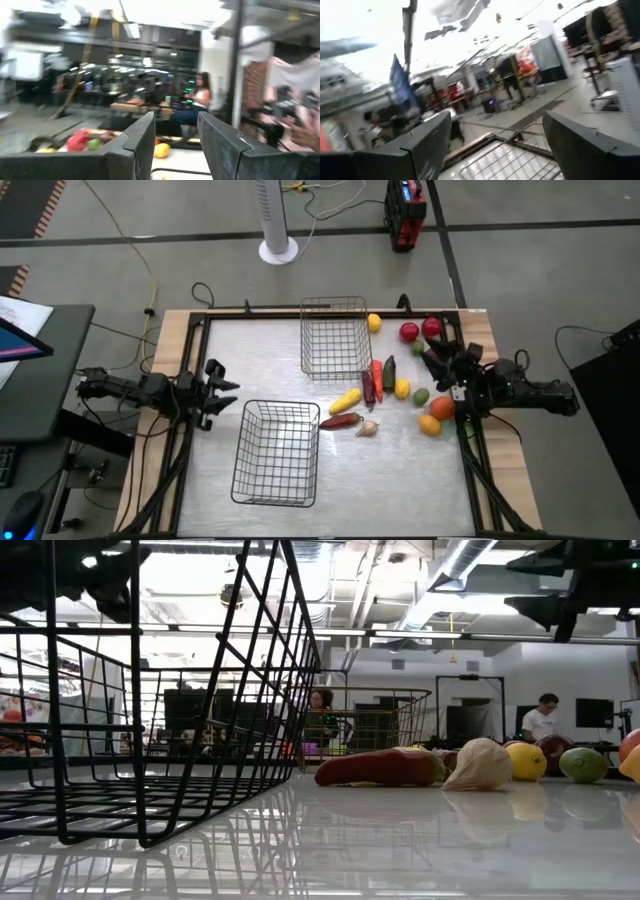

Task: Sort produce into baskets
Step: Put the garlic into the gold wire basket

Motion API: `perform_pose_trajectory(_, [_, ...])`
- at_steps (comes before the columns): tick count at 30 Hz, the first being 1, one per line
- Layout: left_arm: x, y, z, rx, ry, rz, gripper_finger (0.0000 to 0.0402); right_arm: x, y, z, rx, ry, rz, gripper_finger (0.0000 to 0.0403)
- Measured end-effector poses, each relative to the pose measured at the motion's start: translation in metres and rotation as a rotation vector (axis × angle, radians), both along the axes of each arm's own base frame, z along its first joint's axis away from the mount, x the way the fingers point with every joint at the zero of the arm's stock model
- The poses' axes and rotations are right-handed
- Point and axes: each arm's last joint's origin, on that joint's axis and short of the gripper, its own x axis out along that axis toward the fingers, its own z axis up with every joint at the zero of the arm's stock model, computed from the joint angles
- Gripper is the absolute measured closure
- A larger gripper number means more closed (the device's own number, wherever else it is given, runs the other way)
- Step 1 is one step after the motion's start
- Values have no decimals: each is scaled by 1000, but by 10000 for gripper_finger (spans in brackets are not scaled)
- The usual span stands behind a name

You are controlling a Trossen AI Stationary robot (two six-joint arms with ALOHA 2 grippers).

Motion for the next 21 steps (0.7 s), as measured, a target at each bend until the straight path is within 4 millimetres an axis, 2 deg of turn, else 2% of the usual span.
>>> perform_pose_trajectory(6, [1,5,-6,-164,54,154,264,3,0,-2,-2,33,-9,62])
perform_pose_trajectory(12, [5,7,-8,-231,102,214,264,10,-5,-3,4,56,-46,63])
perform_pose_trajectory(21, [26,4,22,-198,200,254,264,50,-15,-15,78,253,61,77])
